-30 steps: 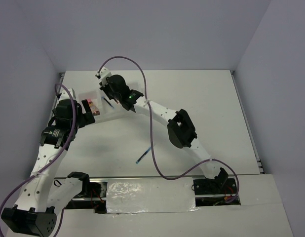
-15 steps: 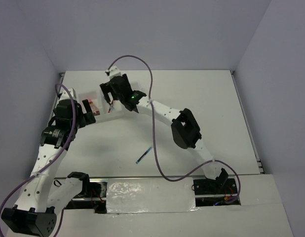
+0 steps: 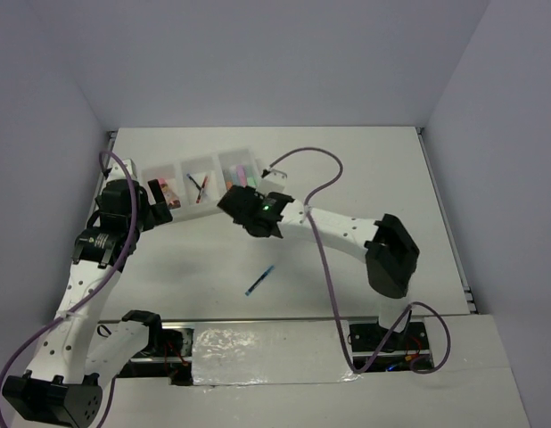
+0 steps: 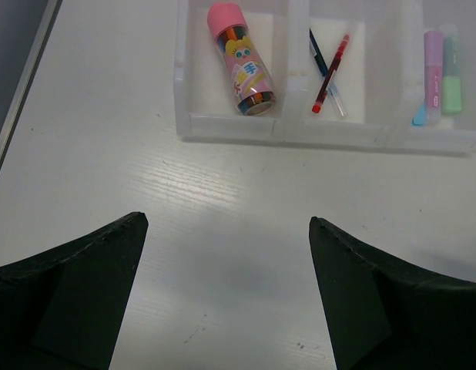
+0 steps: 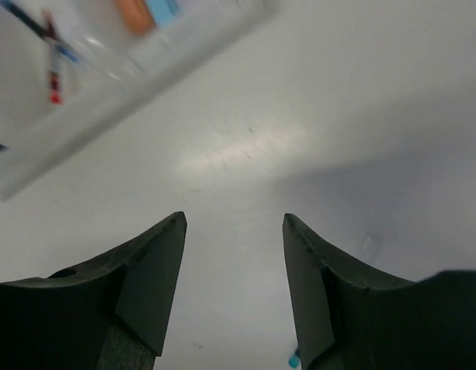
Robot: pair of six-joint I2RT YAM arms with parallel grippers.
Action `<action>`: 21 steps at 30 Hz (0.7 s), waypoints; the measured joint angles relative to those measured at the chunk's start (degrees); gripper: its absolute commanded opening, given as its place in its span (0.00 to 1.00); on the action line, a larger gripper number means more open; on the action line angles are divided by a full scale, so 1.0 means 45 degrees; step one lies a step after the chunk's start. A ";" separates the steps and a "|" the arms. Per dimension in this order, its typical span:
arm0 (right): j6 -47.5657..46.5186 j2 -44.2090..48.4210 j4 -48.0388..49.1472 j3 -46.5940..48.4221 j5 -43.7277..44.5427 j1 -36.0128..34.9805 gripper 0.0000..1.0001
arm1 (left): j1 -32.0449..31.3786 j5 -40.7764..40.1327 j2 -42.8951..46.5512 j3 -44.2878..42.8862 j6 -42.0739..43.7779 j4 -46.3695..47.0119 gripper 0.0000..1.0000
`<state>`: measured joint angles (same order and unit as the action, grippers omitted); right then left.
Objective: Sort the stationery into containers
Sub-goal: Pick up the pen from the center of the board.
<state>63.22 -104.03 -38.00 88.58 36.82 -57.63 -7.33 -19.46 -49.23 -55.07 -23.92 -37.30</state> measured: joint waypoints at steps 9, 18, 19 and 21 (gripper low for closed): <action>0.6285 -0.2074 -0.5134 0.0019 0.0087 -0.2166 0.61 | 0.0000 -0.0034 -0.0034 0.0000 0.0000 0.0000 0.99; 0.6868 -0.1462 -0.3993 -0.1889 -0.1030 -0.2312 0.57 | -0.0005 -0.0034 -0.0097 0.0005 0.0000 0.0000 0.99; 0.6868 -0.1545 -0.3789 -0.1894 -0.1146 -0.2331 0.55 | -0.0005 -0.0039 -0.0097 0.0005 0.0000 0.0000 0.99; 0.6892 -0.1715 -0.3366 -0.2016 -0.1375 -0.2356 0.49 | -0.0005 -0.0039 -0.0097 0.0005 0.0000 0.0000 0.99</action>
<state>94.24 -111.74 -53.15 79.50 30.63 -68.23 -7.35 -19.64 -49.67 -55.05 -23.92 -37.30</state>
